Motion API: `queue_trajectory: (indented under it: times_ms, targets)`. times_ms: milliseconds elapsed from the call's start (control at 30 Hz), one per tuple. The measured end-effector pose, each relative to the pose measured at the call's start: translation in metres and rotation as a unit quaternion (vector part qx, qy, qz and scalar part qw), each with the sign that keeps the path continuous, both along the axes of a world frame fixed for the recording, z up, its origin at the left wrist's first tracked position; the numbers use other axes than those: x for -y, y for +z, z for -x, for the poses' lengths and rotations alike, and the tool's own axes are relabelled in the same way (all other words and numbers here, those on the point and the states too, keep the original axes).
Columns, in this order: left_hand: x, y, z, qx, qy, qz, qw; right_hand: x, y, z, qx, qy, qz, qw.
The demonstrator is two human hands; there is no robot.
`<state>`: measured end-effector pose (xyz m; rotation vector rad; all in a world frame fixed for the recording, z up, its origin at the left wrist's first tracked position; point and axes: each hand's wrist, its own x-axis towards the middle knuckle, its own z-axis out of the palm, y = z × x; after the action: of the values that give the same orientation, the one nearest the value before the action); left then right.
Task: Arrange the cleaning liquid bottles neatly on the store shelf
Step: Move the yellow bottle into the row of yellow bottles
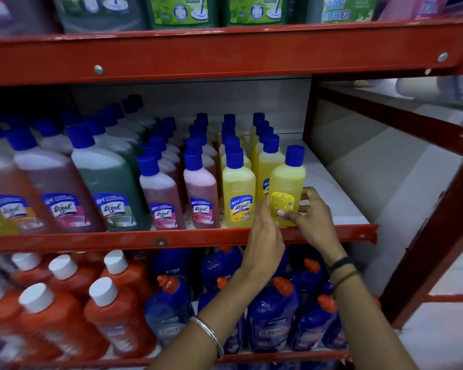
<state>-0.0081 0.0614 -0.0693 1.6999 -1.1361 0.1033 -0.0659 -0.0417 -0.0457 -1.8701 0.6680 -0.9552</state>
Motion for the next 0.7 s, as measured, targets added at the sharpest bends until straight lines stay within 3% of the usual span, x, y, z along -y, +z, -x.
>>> queue_trajectory:
  times_ms: [200, 400, 567, 700]
  targets:
    - [0.003, 0.006, -0.001, 0.011, 0.004, -0.031, 0.999, -0.023, 0.003, 0.0, -0.02, -0.063, 0.062, 0.996]
    - [0.015, 0.013, -0.002, -0.022, 0.01, -0.029, 0.999, -0.012, 0.006, 0.007, -0.046, -0.026, 0.026, 0.998]
    - [0.016, 0.03, -0.013, -0.126, -0.009, -0.041, 0.991, 0.004, 0.008, 0.009, -0.066, 0.07, -0.007, 0.995]
    - [0.012, 0.033, -0.012, -0.122, 0.002, -0.027, 0.992, 0.008, 0.01, 0.006, -0.059, 0.101, -0.024, 0.993]
